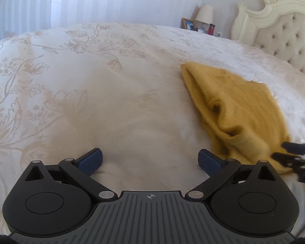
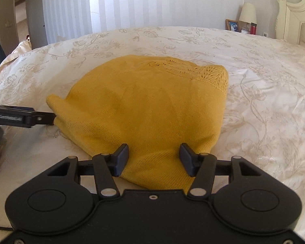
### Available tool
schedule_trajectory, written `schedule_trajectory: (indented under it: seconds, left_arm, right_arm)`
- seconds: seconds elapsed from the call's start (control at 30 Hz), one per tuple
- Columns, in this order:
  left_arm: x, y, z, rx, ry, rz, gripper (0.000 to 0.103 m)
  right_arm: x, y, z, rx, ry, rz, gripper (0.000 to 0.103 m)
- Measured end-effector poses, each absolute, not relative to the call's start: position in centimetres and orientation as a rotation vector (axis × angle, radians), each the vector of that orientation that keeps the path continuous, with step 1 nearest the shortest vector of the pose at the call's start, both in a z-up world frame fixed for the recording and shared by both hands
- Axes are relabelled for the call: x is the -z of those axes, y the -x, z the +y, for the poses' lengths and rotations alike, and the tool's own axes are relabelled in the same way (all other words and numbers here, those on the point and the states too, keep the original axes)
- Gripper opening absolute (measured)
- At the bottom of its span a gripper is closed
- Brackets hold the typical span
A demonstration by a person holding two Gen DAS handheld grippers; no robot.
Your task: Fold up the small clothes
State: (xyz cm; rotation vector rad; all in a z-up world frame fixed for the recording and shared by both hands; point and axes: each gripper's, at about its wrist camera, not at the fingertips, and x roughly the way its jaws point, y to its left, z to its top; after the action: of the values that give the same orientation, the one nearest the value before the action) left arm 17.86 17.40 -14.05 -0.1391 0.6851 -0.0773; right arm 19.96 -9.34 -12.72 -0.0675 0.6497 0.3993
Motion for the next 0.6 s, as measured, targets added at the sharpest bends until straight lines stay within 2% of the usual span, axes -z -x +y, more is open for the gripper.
schedule_trajectory:
  seconds: [0.13, 0.27, 0.37, 0.5, 0.6]
  left_arm:
    - [10.5, -16.8, 16.2, 0.085, 0.199, 0.563, 0.102]
    - [8.8, -18.1, 12.4, 0.158, 0.085, 0.533, 0.102]
    - [10.1, -19.8, 9.8, 0.181, -0.002, 0.582, 0.102]
    - [14.0, -20.8, 10.8, 0.109, 0.094, 0.739, 0.101]
    - [15.7, -19.8, 12.2, 0.119, 0.157, 0.712, 0.102]
  right_arm:
    - [12.9, -19.9, -9.4, -0.399, 0.054, 0.647, 0.061]
    - [12.8, -20.0, -9.5, -0.404, 0.05, 0.654, 0.061]
    - [12.7, -20.1, -9.6, -0.415, 0.052, 0.66, 0.061]
    - [12.0, -20.1, -10.4, -0.449, 0.035, 0.671, 0.063]
    - [10.4, -19.9, -11.3, -0.473, 0.031, 0.619, 0.067]
